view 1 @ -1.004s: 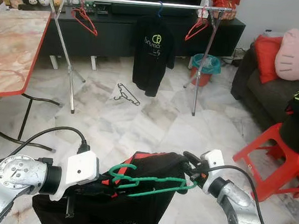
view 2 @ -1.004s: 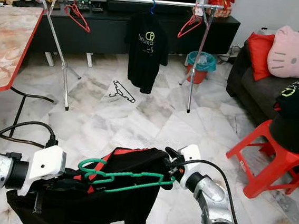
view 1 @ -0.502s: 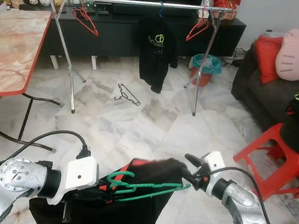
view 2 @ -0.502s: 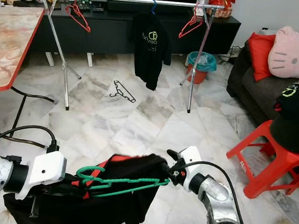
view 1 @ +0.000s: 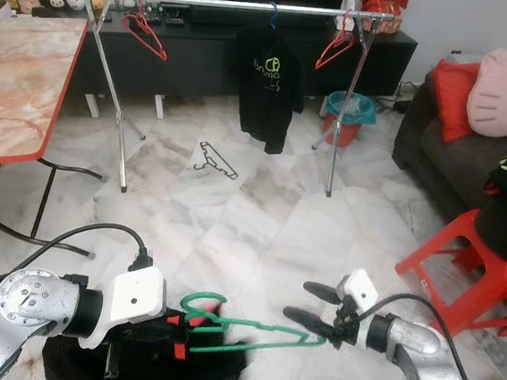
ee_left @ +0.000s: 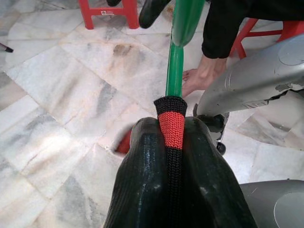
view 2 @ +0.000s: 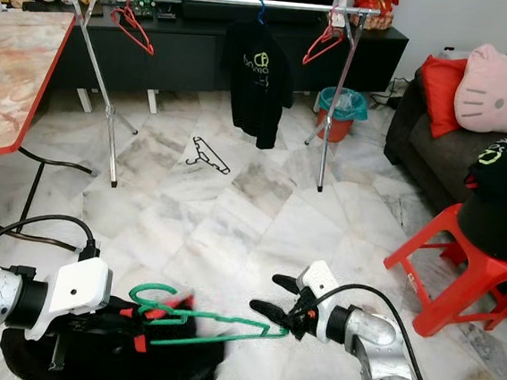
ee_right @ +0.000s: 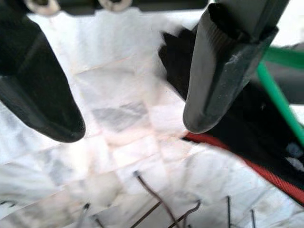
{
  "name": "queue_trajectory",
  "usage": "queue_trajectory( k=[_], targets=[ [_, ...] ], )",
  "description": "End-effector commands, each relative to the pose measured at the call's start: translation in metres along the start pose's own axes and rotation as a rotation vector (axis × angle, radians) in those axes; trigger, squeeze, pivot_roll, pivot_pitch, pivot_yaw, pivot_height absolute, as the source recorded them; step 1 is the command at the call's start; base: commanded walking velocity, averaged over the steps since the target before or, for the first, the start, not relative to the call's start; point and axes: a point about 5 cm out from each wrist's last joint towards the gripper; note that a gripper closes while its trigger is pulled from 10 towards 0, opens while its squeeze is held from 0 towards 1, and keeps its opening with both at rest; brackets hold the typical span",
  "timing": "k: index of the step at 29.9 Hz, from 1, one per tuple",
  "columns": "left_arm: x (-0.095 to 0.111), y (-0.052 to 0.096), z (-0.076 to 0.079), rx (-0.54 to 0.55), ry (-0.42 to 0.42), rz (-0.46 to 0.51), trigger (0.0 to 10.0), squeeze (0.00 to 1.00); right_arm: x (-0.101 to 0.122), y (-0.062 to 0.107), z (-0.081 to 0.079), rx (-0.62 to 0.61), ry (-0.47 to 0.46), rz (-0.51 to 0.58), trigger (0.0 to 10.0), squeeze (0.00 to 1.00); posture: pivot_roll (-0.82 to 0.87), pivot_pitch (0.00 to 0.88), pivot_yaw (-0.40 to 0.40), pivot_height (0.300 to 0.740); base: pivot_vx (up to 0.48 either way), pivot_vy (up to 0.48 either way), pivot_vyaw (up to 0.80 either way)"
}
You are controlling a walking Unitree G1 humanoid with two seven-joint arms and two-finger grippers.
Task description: Hang hanger
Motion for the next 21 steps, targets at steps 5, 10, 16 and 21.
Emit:
queue_trajectory(
  k=[5,10,16,21],
  targets=[
    [0.004,0.002,-0.009,0.058,-0.023,0.006,10.0,0.00,0.006,0.007,0.007,-0.024,0.022,0.010,10.0,0.00,0.02,0.000,-0.056,0.736,0.000,0.000,0.00],
    [0.011,-0.007,-0.029,0.234,-0.010,0.121,10.0,0.00,0.033,0.001,0.027,-0.260,0.033,0.161,10.0,0.00,0.03,0.000,-0.050,0.736,0.000,0.000,0.00],
    [0.011,-0.024,-0.026,0.202,0.004,0.126,10.0,0.00,0.065,-0.006,0.018,-0.117,0.046,0.349,10.0,0.00,0.02,0.000,-0.041,0.736,0.000,0.000,0.00],
    [0.008,-0.033,-0.022,0.145,0.007,0.075,10.0,0.00,0.085,0.001,0.020,-0.047,0.107,0.393,10.0,0.00,0.02,0.000,-0.039,0.736,0.000,0.000,0.00]
  ],
)
Point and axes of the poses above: a point about 5 cm out from each wrist's last joint towards the gripper, its own y axis pointing back from the gripper into the wrist, its own x axis along the axis of the wrist's last joint, z = x × y, and after that the axes turned 7 degrees about y, right-handed
